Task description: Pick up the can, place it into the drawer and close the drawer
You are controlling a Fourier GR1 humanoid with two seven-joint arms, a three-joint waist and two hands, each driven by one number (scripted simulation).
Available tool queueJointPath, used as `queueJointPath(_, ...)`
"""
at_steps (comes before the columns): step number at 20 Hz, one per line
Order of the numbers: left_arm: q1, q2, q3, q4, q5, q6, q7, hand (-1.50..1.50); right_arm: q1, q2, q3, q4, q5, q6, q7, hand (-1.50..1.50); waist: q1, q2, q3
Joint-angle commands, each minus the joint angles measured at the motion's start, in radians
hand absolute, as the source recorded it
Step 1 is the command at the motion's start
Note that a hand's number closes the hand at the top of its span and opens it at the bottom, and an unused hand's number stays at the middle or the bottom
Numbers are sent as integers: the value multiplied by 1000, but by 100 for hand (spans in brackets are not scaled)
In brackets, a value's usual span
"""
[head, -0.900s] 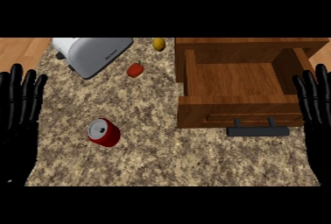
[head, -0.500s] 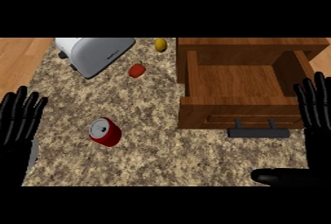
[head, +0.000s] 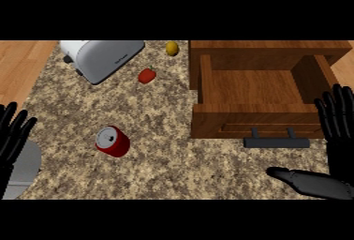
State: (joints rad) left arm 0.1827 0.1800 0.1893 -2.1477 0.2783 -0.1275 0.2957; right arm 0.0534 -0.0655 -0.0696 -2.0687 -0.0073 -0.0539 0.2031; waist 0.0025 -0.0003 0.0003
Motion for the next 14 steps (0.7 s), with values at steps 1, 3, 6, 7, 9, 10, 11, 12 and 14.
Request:
queueJointPath(1,-92,10,26,29,19,25,76,-150,26,-18,-55,2,-47,24,1,-150,-5,0,0)
queueJointPath(3,-5,-9,36,12,29,-40,30,-150,47,-24,-51,-56,-61,44,39,-150,-3,-1,0)
queueJointPath(6,-127,-12,2,88,-18,10,60,-150,75,-37,-85,-19,-67,75,-39,-150,-7,0,0)
queueJointPath(7,-39,-27,10,33,-7,-27,49,-150,49,16,-27,22,-6,30,-65,-150,-1,0,0)
queueJointPath(9,-45,-29,-18,19,-37,-23,73,-150,35,-3,-25,-60,-16,28,29,-150,-2,-1,0)
queueJointPath(10,-89,-64,-56,124,-113,6,13,-150,42,-5,-38,0,-5,36,-21,-150,-4,0,0)
queueJointPath(11,-57,-64,-65,52,-82,-4,58,-150,85,-19,-82,-75,-64,54,13,-150,-5,-1,0)
queueJointPath(12,-39,-88,-86,85,-117,-11,8,-150,27,-19,-84,12,-54,53,-28,-150,-2,0,0)
queueJointPath(14,-71,-73,-52,198,-110,-29,-43,-150,49,-50,-123,18,-104,104,-46,-150,-4,0,0)
